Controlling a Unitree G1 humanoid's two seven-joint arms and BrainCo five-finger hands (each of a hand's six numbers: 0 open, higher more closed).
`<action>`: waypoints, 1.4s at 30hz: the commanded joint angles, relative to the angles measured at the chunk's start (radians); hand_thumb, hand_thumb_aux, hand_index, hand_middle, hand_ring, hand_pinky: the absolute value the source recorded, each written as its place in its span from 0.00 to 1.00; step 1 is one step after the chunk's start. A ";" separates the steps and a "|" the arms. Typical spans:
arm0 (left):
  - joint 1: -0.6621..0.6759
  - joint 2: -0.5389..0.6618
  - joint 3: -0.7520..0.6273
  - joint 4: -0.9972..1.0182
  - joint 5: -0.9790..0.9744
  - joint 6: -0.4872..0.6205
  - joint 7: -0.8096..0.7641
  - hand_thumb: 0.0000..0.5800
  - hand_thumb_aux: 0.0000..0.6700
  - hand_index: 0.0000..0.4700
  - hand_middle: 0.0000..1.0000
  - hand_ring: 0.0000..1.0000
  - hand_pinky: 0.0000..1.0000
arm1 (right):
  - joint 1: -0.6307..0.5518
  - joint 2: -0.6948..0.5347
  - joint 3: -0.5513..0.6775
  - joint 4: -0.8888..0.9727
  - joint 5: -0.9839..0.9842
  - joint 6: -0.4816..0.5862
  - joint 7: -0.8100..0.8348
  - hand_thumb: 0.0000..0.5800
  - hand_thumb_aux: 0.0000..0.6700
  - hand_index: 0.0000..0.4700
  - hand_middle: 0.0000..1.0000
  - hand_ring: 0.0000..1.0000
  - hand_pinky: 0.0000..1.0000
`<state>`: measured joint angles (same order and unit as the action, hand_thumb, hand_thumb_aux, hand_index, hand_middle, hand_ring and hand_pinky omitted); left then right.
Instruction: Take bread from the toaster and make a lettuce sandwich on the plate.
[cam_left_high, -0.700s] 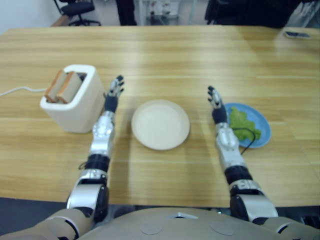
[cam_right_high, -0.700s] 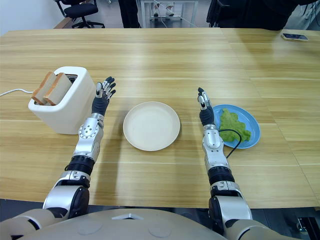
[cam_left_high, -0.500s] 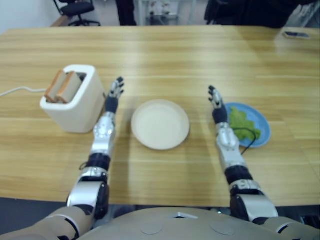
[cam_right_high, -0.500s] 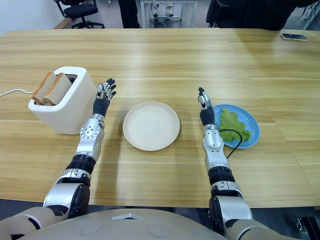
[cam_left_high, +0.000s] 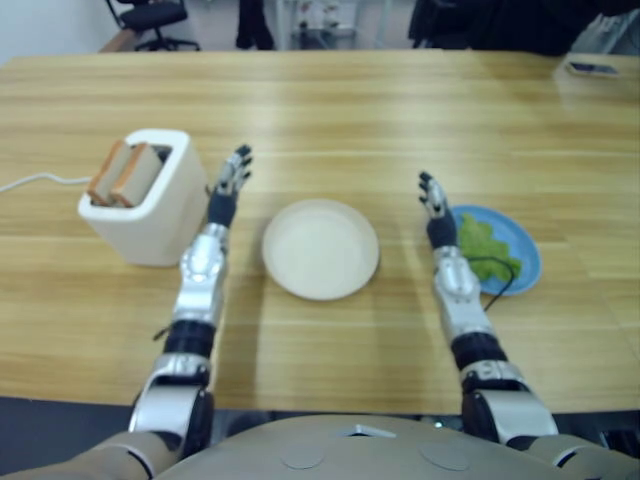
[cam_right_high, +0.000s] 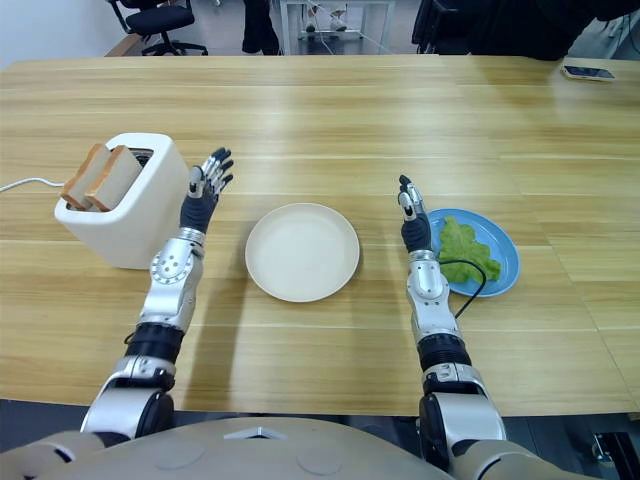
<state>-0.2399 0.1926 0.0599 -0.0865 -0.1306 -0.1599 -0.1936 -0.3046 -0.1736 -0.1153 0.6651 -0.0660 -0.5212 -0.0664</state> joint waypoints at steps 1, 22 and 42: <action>0.047 0.236 0.196 -0.439 -0.062 0.266 -0.049 0.00 0.00 0.00 0.00 0.00 0.00 | 0.019 0.000 -0.001 0.003 0.000 0.003 -0.007 0.00 0.00 0.00 0.00 0.00 0.00; 0.039 0.697 0.029 0.490 0.701 0.309 0.201 0.00 0.00 0.00 0.00 0.00 0.00 | 0.058 -0.005 -0.006 -0.029 0.005 0.006 -0.016 0.00 0.00 0.00 0.00 0.00 0.00; -0.051 0.683 -0.098 0.499 0.827 0.385 0.309 0.97 0.82 0.80 0.00 0.00 0.00 | 0.085 0.000 -0.003 -0.063 0.002 0.028 -0.020 0.00 0.00 0.00 0.00 0.00 0.00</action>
<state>-0.2897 0.8843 -0.0308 0.4175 0.6928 0.2177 0.1135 -0.2317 -0.1758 -0.1171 0.6127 -0.0656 -0.5095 -0.0836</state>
